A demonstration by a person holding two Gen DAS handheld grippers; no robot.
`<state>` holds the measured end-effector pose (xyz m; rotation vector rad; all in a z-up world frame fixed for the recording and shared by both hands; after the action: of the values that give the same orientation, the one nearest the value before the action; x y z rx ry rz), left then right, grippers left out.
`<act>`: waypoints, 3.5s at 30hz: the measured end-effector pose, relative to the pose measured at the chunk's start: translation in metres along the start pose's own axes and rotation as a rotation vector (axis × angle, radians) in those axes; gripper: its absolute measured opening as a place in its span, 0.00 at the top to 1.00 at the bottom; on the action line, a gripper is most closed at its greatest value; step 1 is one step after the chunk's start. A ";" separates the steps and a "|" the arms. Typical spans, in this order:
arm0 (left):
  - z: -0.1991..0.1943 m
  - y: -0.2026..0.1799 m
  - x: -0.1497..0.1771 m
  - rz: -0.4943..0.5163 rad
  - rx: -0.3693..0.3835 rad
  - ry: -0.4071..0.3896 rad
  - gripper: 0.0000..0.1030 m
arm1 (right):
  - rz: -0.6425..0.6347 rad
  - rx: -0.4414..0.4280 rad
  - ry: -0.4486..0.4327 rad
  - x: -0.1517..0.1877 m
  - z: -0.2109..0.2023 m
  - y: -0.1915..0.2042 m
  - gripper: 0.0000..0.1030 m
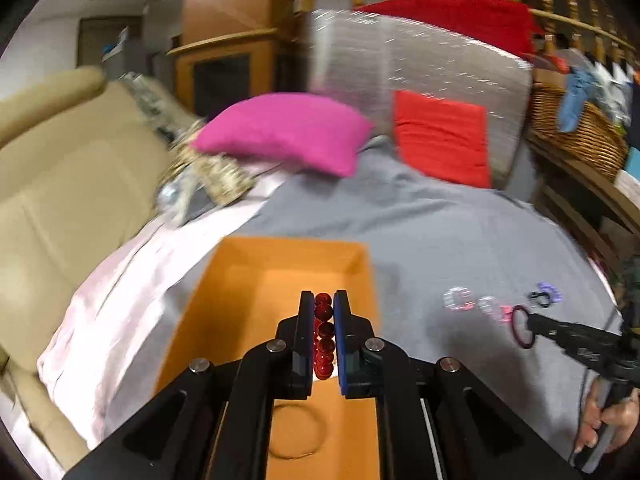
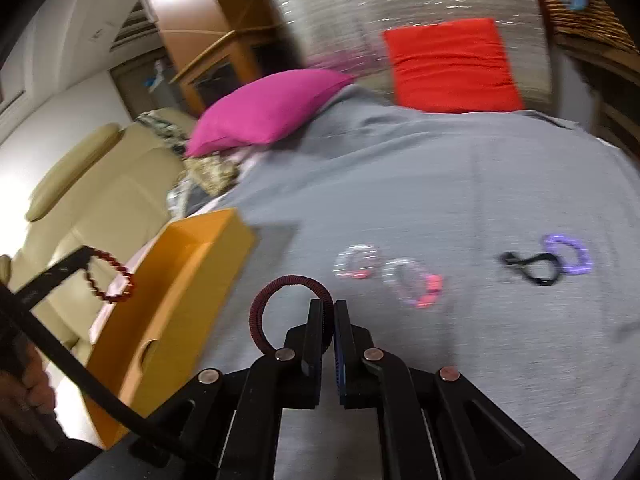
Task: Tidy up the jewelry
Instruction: 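Carry the red bracelet and dark red bangle into the orange box, open both tools, then move both tools back over the pink-and-white bead bracelets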
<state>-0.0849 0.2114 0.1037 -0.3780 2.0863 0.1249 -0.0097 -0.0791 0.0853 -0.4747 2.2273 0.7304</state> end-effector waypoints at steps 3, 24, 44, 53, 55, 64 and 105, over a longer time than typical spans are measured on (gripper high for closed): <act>0.016 0.031 0.016 -0.043 -0.044 0.072 0.91 | -0.023 -0.076 0.016 -0.003 0.013 0.050 0.93; 0.058 0.101 0.068 -0.211 -0.139 0.289 0.85 | -0.231 -0.106 0.189 0.052 0.087 0.187 0.78; 0.033 0.012 0.009 -0.127 0.008 0.028 0.35 | -0.076 0.114 -0.036 -0.013 -0.010 0.038 0.43; 0.041 -0.058 0.028 0.052 0.038 0.030 0.35 | 0.051 0.293 -0.115 -0.026 -0.078 -0.081 0.43; 0.045 -0.066 0.036 0.062 0.045 0.043 0.35 | 0.089 0.325 -0.140 -0.027 -0.093 -0.107 0.43; 0.073 -0.080 0.082 0.081 0.034 0.224 0.35 | 0.340 0.368 -0.206 -0.024 -0.134 -0.201 0.43; 0.098 -0.180 0.051 0.053 0.235 0.207 0.32 | 0.471 0.196 0.128 -0.013 -0.019 -0.228 0.57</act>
<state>0.0279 0.0539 0.0209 -0.1994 2.2853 -0.1329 0.1097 -0.2650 0.0243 0.1116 2.5325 0.7184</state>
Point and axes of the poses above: each gripper's, at about its wrist camera, not at the fingertips, and z roughly the way its jaws point, y to its left, x to its underside, the point moved 8 cm from there along z, roughly the way its jaws point, and after that the axes turned 6 degrees about -y, right-handed, at the moved point
